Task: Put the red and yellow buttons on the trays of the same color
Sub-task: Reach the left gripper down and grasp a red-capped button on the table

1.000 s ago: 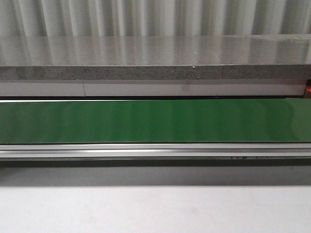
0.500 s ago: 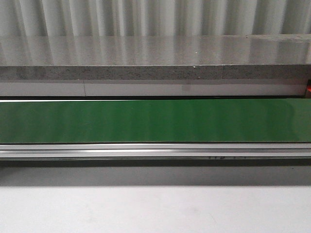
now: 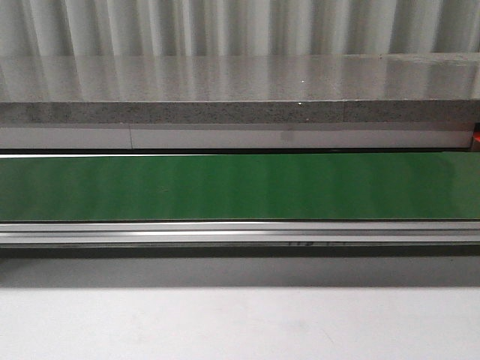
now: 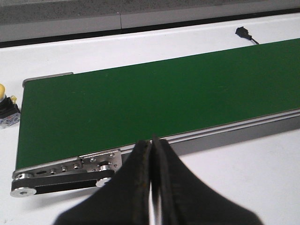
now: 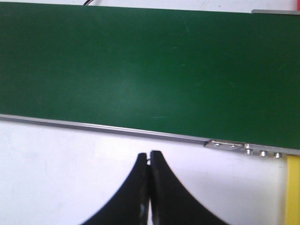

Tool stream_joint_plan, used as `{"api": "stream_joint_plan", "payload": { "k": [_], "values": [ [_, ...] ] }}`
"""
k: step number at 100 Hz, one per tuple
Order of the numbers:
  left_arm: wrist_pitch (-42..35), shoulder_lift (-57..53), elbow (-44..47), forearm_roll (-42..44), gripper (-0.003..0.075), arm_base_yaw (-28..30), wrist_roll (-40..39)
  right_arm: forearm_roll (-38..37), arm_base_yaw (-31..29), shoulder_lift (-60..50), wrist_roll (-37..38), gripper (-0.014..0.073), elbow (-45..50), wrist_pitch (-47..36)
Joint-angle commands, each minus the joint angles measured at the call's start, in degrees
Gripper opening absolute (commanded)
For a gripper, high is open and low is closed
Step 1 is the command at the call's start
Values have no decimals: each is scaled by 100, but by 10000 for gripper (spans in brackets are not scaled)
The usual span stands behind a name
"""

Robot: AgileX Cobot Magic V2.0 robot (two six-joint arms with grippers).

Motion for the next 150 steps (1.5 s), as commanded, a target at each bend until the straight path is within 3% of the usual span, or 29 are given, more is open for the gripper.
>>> {"api": "stream_joint_plan", "payload": {
  "k": [1,49,72,80,94,106,114,121,136,141,150],
  "values": [
    [-396,25,-136,-138,-20,-44,12,-23,8,-571,-213,-67,232,-477],
    [-608,25,-136,-153,-20,-44,12,-23,8,-3462,-230,-67,1681,-526],
    [-708,457,-356,-153,-20,-44,-10,-23,8,-3677,-230,-67,1741,-446],
    [-749,783,-592,-48,-20,15,-356,-23,8,-3677,-230,-67,1741,-446],
    [-833,1499,-1079,502,-19,379,-1156,-23,8,-3677,-230,-67,1741,-446],
    [-686,2165,-1492,607,-8,892,-1196,-23,8,-3677,-230,-67,1741,-446],
    [-537,2589,-1765,607,48,1274,-1196,-23,8,-3677,-230,-67,1741,-446],
    [-453,2964,-1966,607,143,1555,-1196,-23,8,-3677,-230,-67,1741,-446],
    [-369,3687,-2354,596,424,2009,-1196,-23,8,-3677,-230,-67,1741,-446],
    [-352,3945,-2479,570,461,2116,-1196,-23,8,-3677,-230,-67,1741,-446],
    [-162,4345,-2771,395,460,2320,-1299,-23,8,-3677,-230,-67,1741,-446]
  ]
}}
